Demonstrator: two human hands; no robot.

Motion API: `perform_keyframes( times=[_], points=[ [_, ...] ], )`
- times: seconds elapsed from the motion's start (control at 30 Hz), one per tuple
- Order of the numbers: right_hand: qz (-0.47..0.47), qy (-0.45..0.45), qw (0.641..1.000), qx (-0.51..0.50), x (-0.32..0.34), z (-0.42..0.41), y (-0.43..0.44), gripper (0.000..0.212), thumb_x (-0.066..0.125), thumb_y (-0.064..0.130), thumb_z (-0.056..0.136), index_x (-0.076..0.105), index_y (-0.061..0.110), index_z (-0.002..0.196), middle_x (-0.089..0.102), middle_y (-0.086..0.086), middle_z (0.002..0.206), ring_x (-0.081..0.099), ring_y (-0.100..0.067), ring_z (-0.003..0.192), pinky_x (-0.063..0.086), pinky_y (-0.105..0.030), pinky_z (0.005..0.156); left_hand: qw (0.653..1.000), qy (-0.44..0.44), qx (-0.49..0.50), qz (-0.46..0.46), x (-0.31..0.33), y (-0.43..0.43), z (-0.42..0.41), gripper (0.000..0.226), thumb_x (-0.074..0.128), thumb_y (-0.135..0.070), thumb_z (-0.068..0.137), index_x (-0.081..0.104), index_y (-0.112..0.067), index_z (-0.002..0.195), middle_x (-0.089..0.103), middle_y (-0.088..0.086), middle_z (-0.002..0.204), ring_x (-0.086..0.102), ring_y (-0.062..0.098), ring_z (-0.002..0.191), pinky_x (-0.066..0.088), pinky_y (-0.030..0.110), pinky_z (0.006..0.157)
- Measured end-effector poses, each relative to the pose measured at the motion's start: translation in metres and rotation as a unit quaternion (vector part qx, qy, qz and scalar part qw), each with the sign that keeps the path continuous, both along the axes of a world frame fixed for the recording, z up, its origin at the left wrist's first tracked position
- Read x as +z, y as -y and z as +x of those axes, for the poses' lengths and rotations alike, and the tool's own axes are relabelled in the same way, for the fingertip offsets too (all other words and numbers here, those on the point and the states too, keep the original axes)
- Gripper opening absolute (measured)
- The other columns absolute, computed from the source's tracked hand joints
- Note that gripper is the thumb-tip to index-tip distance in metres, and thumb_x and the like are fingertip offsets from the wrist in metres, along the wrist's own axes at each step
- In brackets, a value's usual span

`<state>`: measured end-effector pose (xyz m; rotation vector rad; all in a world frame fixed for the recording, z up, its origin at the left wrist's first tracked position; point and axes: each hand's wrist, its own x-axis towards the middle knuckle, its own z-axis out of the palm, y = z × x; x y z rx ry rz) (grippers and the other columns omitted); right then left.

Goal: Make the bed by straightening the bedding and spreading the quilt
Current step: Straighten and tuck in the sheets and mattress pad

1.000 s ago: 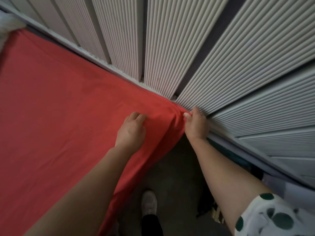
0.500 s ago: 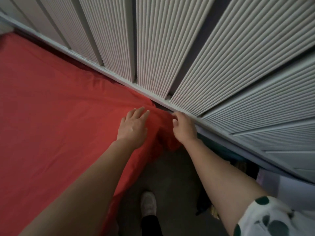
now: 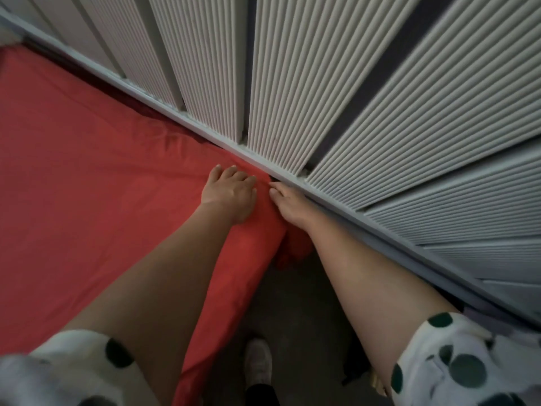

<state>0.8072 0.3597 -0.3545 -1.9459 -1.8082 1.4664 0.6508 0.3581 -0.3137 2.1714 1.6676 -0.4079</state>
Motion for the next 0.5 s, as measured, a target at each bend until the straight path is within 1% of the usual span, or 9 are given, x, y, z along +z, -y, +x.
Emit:
perform_keyframes(
  times=[0.07, 0.13, 0.2, 0.23, 0.27, 0.33, 0.4, 0.43, 0.5],
  points=[
    [-0.026, -0.021, 0.999, 0.002, -0.005, -0.011, -0.007, 0.045, 0.033, 0.037, 0.103, 0.043, 0.019, 0.143, 0.042, -0.006, 0.148, 0.039, -0.021, 0.136, 0.026, -0.034, 0.116, 0.999, -0.032, -0.009, -0.003, -0.002, -0.014, -0.006, 0.049, 0.020, -0.036, 0.100, 0.039, -0.022, 0.143, 0.040, 0.000, 0.148, 0.025, 0.020, 0.141, 0.004, 0.044, 0.118],
    [-0.103, -0.041, 0.994, -0.021, -0.019, -0.018, -0.013, 0.056, 0.031, 0.053, 0.098, 0.045, 0.021, 0.142, 0.046, -0.004, 0.145, 0.043, -0.020, 0.134, 0.026, -0.036, 0.116, 0.998, -0.061, -0.015, 0.004, -0.004, -0.025, -0.015, 0.048, 0.020, -0.037, 0.099, 0.048, -0.022, 0.136, 0.047, 0.000, 0.143, 0.033, 0.020, 0.137, 0.008, 0.044, 0.117],
    [-0.194, -0.033, 0.979, -0.057, -0.035, -0.018, -0.018, 0.077, 0.035, 0.074, 0.081, 0.050, 0.024, 0.139, 0.052, -0.003, 0.141, 0.050, -0.020, 0.127, 0.031, -0.039, 0.114, 0.996, -0.089, -0.026, 0.002, -0.005, -0.035, -0.022, 0.047, 0.020, -0.037, 0.099, 0.054, -0.022, 0.129, 0.051, -0.001, 0.138, 0.039, 0.020, 0.131, 0.016, 0.041, 0.113],
    [-0.219, -0.025, 0.973, -0.064, -0.039, -0.018, -0.022, 0.082, 0.037, 0.078, 0.077, 0.052, 0.023, 0.137, 0.053, -0.003, 0.139, 0.053, -0.021, 0.125, 0.033, -0.039, 0.113, 0.994, -0.102, -0.036, -0.008, -0.007, -0.042, -0.024, 0.048, 0.020, -0.038, 0.099, 0.055, -0.023, 0.127, 0.052, -0.002, 0.137, 0.041, 0.021, 0.128, 0.020, 0.039, 0.109],
    [-0.225, -0.008, 0.972, -0.066, -0.038, -0.019, -0.026, 0.078, 0.039, 0.074, 0.080, 0.053, 0.021, 0.136, 0.053, -0.004, 0.139, 0.053, -0.022, 0.124, 0.034, -0.038, 0.112, 0.993, -0.111, -0.040, -0.021, -0.009, -0.048, -0.025, 0.049, 0.020, -0.040, 0.099, 0.054, -0.023, 0.128, 0.052, -0.002, 0.137, 0.041, 0.021, 0.127, 0.024, 0.038, 0.105],
    [-0.186, 0.017, 0.981, -0.045, -0.031, -0.022, -0.034, 0.058, 0.037, 0.054, 0.096, 0.052, 0.016, 0.137, 0.051, -0.006, 0.140, 0.050, -0.023, 0.127, 0.033, -0.036, 0.112, 0.992, -0.116, -0.026, -0.049, -0.014, -0.059, -0.024, 0.052, 0.020, -0.045, 0.097, 0.051, -0.023, 0.134, 0.049, -0.002, 0.141, 0.039, 0.022, 0.127, 0.025, 0.038, 0.102],
    [-0.135, -0.016, 0.990, -0.028, -0.023, -0.028, -0.037, 0.048, 0.031, 0.041, 0.102, 0.048, 0.017, 0.140, 0.045, -0.005, 0.145, 0.043, -0.021, 0.133, 0.027, -0.034, 0.115, 0.993, -0.105, 0.002, -0.062, -0.020, -0.067, -0.024, 0.057, 0.022, -0.049, 0.096, 0.045, -0.020, 0.139, 0.046, 0.001, 0.144, 0.037, 0.022, 0.130, 0.024, 0.038, 0.104],
    [-0.139, -0.042, 0.989, -0.021, -0.024, -0.028, -0.035, 0.048, 0.029, 0.042, 0.102, 0.046, 0.020, 0.142, 0.043, -0.003, 0.147, 0.040, -0.019, 0.135, 0.024, -0.035, 0.117, 0.993, -0.103, 0.006, -0.065, -0.023, -0.069, -0.024, 0.059, 0.023, -0.050, 0.095, 0.043, -0.019, 0.141, 0.044, 0.002, 0.145, 0.036, 0.022, 0.132, 0.024, 0.038, 0.106],
    [-0.204, -0.046, 0.977, -0.051, -0.032, -0.025, -0.030, 0.064, 0.033, 0.062, 0.092, 0.046, 0.024, 0.142, 0.046, 0.001, 0.144, 0.045, -0.018, 0.131, 0.027, -0.037, 0.116, 0.991, -0.112, -0.008, -0.067, -0.025, -0.070, -0.025, 0.060, 0.022, -0.051, 0.094, 0.041, -0.021, 0.142, 0.043, 0.002, 0.146, 0.036, 0.022, 0.133, 0.023, 0.038, 0.107]
  ],
)
